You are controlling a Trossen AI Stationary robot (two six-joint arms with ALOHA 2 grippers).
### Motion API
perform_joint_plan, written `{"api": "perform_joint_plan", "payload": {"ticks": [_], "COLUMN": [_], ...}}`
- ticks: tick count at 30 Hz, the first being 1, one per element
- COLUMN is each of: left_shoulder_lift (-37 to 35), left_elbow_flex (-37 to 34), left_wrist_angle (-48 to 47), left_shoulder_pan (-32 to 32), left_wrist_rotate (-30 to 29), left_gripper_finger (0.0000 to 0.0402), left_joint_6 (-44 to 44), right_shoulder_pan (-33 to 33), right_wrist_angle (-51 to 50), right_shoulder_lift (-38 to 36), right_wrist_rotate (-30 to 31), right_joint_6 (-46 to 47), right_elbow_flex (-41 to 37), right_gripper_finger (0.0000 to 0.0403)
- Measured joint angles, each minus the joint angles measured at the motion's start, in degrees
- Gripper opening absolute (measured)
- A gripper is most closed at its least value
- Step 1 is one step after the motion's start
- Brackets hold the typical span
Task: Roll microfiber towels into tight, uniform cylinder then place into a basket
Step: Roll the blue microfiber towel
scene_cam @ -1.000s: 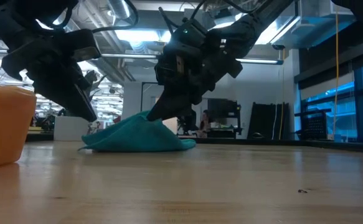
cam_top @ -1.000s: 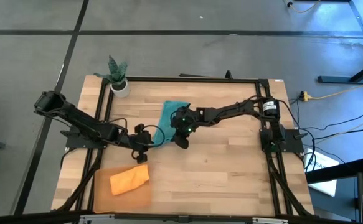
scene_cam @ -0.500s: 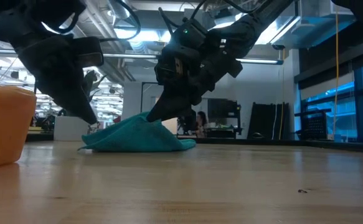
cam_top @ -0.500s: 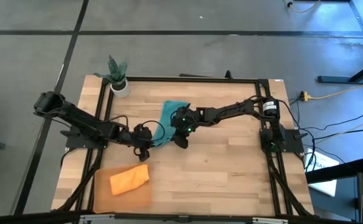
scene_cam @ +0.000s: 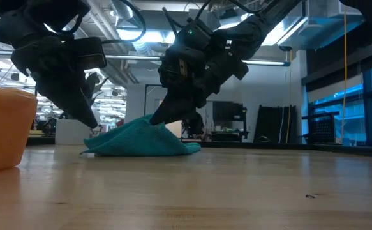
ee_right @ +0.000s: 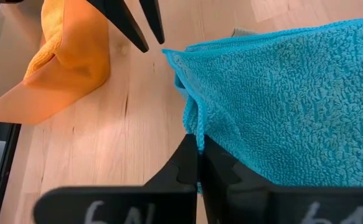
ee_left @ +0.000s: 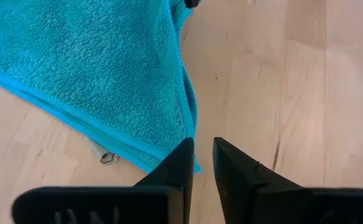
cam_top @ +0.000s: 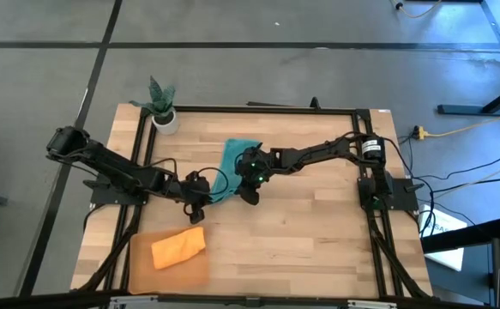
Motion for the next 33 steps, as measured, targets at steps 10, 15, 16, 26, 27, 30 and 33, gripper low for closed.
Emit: {"api": "perform_joint_plan", "payload": {"ticks": [10,15,16,26,27,30,33], "left_shoulder_lift": [0.00,0.15,0.15,1.01,1.42,2.82,3.96], "left_elbow_flex": [0.02,0.02,0.02,0.07,0.07,0.07,0.07], "left_wrist_angle": [0.22,0.26,0.26,3.29,3.79,5.28,7.80], "left_shoulder_pan": [0.07,0.04,0.04,1.25,1.25,1.25,1.24], "left_wrist_rotate": [0.16,-0.21,-0.61,-4.83,-5.72,-6.96,-6.11], "left_gripper_finger": [0.0045,0.0073,0.0078,0.0091,0.0091,0.0091,0.0090], "left_joint_6": [0.64,0.68,0.68,1.12,1.12,1.13,1.06], "right_shoulder_pan": [0.00,0.00,0.00,0.00,0.00,0.00,0.00], "right_wrist_angle": [0.15,0.91,1.18,2.02,2.04,2.18,2.48], "right_shoulder_lift": [0.00,0.00,0.00,0.00,0.00,0.00,0.00], "right_wrist_rotate": [0.02,0.02,0.04,1.50,1.51,1.53,1.53], "right_joint_6": [0.00,0.00,0.00,0.05,0.14,0.17,0.17], "right_elbow_flex": [0.00,0.00,0.00,0.02,0.02,0.02,0.02], "right_gripper_finger": [0.0004,0.0004,0.0004,0.0004,0.0004,0.0004,0.0004]}}
